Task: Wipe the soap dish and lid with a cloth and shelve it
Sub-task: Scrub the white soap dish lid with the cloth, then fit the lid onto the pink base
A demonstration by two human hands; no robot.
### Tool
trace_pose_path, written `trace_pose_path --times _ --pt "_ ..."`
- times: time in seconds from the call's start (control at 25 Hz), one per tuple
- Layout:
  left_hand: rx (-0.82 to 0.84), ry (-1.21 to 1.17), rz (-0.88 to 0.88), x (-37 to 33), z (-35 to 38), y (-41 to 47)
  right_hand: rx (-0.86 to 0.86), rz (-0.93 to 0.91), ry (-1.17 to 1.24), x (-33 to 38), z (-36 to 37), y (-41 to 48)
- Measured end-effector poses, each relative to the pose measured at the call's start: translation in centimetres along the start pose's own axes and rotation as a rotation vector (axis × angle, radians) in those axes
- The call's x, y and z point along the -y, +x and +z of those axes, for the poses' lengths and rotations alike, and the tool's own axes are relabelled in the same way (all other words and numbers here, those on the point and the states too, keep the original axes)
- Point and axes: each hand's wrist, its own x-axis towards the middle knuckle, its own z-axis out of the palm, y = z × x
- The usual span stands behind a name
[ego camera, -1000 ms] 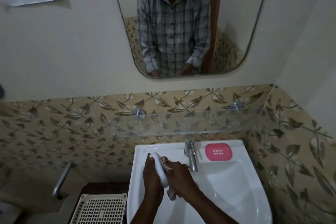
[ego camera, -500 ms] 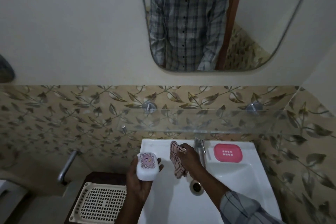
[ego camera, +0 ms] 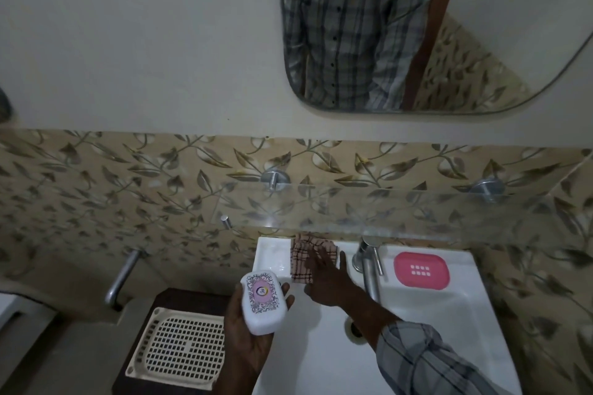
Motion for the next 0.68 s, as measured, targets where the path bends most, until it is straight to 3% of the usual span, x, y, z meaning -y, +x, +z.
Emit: trace_pose_path --times 0.12,0.2,0.24,0.36,0.44,0.56,0.64,0.68 --pt "0.099 0.001 0.025 1.2 2.3 0.0 -0.094 0.195 0.835 1.8 -4.0 -2.2" --pt "0.090 0.189 0.091 2.6 3.2 0.4 -0.021 0.306 1.348 2.5 -4.8 -5.4" --pt "0.040 0.356 0.142 3.4 3.6 0.5 -0.026 0.299 1.439 2.4 -4.7 -6.9" --pt "-0.074 0.836 0.398 5.5 4.7 1.1 -0.251 0.303 1.419 1.8 -5.1 -10.2" --pt "-0.098 1.142 0.459 6.5 5.6 1.3 -0.351 0.279 1.222 0.6 -5.7 -11.2" --pt "-0.059 1.106 0.264 7.5 6.1 1.5 -0.338 0.196 0.979 -0.3 -6.6 -12.2" --pt "-0.077 1.022 0.217 7.6 6.4 1.8 -0.514 0.246 0.975 -1.2 -6.4 -12.4" --pt "-0.095 0.962 0.175 7.6 6.4 2.0 -0.652 0.362 0.991 -2.5 -5.8 -12.2"
